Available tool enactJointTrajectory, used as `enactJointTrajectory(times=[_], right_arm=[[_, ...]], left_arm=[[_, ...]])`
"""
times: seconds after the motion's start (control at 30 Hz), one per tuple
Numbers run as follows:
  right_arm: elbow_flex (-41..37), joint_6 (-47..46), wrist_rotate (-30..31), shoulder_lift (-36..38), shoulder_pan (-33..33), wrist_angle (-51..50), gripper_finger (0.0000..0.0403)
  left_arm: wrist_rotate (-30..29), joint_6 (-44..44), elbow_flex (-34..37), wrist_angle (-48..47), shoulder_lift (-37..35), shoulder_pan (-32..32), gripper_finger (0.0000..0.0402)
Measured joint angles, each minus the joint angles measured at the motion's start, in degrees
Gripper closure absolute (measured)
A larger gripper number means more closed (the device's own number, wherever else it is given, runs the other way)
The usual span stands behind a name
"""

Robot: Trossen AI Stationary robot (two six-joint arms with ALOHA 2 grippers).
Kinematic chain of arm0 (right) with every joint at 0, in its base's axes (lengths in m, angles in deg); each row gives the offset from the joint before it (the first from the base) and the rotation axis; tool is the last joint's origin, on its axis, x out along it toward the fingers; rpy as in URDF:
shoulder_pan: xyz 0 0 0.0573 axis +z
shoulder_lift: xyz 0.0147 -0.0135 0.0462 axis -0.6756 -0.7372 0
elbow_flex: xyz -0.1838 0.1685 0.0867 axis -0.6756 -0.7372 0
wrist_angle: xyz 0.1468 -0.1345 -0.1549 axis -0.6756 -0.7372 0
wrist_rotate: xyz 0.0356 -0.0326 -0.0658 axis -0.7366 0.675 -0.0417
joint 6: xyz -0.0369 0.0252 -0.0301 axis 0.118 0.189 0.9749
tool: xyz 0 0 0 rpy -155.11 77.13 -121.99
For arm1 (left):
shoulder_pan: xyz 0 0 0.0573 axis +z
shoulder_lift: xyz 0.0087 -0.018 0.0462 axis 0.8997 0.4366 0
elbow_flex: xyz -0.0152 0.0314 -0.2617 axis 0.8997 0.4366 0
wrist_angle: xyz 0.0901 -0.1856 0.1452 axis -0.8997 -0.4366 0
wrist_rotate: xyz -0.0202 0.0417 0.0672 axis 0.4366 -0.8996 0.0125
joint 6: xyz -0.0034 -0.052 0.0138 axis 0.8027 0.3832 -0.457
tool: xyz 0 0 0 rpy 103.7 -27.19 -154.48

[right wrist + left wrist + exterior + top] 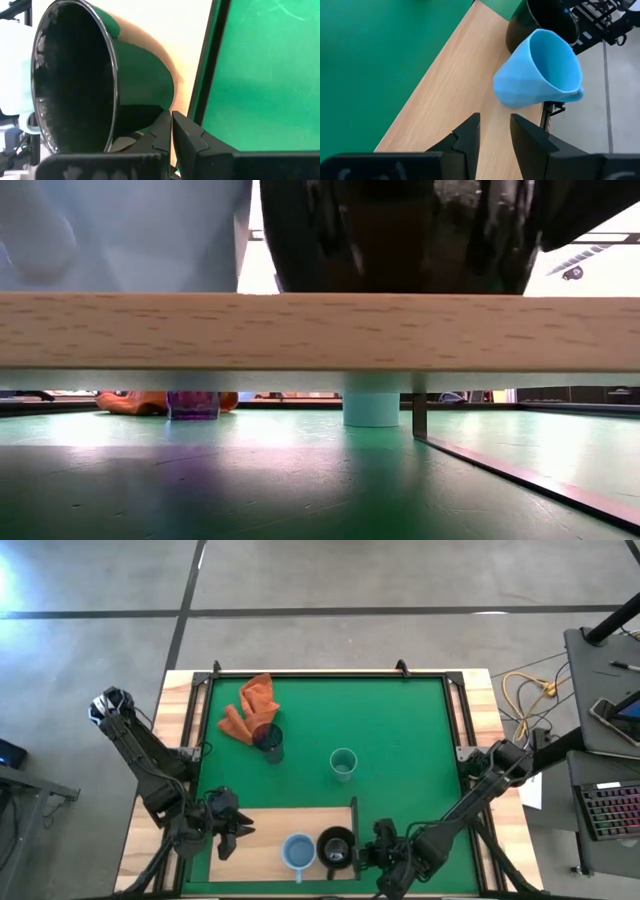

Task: Stack small to large cups/mugs on shelf
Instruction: Adjust the black mug on the shelf

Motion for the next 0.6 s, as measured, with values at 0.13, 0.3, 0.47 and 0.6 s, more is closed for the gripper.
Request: enactJointTrajectory(times=[0.13,0.3,0.47,0.6], right_arm=[[-0.3,1.0,0.5,0.0,-0.7,0.3,0.0394],[-0.3,3.5,0.4,0.0,-1.7,1.2,0.0394],[-0.4,7.5,-0.6,-0.1,-2.6,4.6,0.0394],[-0.3,8.1,-1.2,-0.1,-2.7,4.6,0.0394]], left_arm=[[0.0,0.0,0.0,-0.1,0.0,0.0,0.0309],[0.0,0.0,0.0,-0.1,0.0,0.2,0.0309],[-0.1,0.0,0.0,-0.3,0.0,0.4,0.0309],[-0.1,0.0,0.0,-0.3,0.0,0.5,0.0309]])
